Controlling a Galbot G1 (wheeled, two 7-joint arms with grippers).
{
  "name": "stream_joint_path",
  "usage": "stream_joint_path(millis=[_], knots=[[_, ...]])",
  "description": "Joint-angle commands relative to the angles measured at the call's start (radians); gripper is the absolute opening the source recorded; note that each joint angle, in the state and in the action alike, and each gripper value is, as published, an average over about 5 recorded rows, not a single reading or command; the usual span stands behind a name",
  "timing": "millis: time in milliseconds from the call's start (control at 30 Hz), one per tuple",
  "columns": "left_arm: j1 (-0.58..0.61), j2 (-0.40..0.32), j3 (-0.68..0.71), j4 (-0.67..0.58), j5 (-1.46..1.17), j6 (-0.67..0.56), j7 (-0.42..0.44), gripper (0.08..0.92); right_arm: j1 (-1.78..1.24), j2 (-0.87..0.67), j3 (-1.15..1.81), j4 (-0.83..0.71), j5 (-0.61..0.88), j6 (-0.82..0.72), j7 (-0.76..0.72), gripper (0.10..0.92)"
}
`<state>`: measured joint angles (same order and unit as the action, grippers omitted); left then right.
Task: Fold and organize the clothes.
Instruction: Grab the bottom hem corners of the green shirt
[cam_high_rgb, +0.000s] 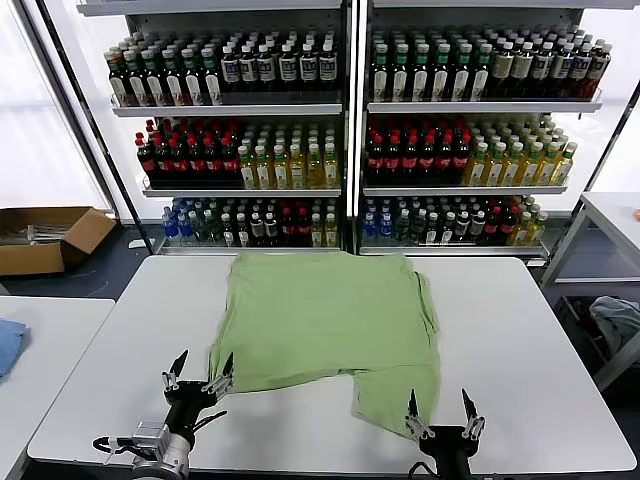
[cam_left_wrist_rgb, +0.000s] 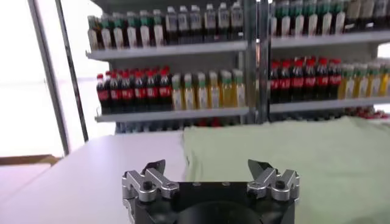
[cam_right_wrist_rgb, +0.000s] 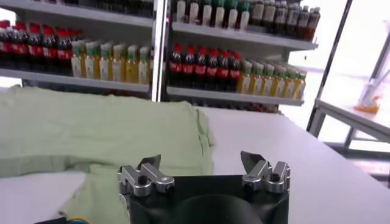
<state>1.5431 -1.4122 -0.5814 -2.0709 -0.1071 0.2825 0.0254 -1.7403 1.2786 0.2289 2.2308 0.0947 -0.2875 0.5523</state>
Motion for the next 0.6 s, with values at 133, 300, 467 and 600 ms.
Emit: stream_joint_path(millis=[133, 300, 467, 600], knots=[[-0.006, 0.056, 0.000, 0.035, -0.017, 0.131, 0.014, 0.823, 0.011, 0.023, -0.008, -0.025, 0.069, -0.047, 0.034, 0.823], [-0.005, 0.072, -0.002, 0.032, -0.052, 0.160, 0.023, 0.823, 0.038, 0.058, -0.018, -0.046, 0.068, -0.063, 0.041, 0.823], [-0.005, 0.079, -0.001, 0.040, -0.068, 0.170, 0.033, 0.823, 0.057, 0.078, -0.027, -0.070, 0.067, -0.073, 0.045, 0.823], [-0.005, 0.081, 0.000, 0.047, -0.069, 0.170, 0.036, 0.823, 0.058, 0.086, -0.037, -0.081, 0.066, -0.073, 0.044, 0.823]])
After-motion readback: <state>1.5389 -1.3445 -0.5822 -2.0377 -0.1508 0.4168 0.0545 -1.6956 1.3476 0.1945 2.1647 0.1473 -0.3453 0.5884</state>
